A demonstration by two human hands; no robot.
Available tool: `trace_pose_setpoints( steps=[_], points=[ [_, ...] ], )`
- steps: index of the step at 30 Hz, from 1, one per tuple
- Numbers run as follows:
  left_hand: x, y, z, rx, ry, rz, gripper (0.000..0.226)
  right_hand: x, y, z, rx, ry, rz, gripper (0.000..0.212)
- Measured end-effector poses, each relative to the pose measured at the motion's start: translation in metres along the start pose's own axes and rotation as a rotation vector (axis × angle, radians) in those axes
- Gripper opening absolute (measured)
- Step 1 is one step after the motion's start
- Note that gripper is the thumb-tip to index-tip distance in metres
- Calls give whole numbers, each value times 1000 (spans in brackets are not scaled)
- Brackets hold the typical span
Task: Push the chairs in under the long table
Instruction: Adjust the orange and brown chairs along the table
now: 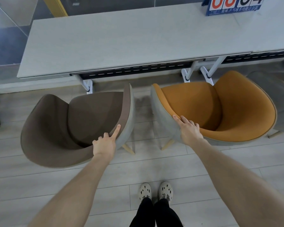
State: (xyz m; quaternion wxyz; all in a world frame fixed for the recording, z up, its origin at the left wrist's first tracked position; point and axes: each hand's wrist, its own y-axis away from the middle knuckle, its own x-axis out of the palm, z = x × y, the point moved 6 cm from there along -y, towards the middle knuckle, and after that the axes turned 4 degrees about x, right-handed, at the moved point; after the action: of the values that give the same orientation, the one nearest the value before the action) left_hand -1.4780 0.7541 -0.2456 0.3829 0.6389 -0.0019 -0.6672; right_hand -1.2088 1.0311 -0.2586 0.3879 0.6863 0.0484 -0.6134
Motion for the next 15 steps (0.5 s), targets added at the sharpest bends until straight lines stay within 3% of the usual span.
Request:
trace_pose_setpoints(
  steps=[5,8,15],
  points=[
    [2,0,-1,-9,-17,-9,126,-3,4,0,12,-7,3,114],
    [2,1,-1,-17,-3,-5,124,-6,11,2,16,-8,12,100],
    [-25,16,-14,-16,57,-9,86,-28,37,5,7,-43,10,63]
  ],
)
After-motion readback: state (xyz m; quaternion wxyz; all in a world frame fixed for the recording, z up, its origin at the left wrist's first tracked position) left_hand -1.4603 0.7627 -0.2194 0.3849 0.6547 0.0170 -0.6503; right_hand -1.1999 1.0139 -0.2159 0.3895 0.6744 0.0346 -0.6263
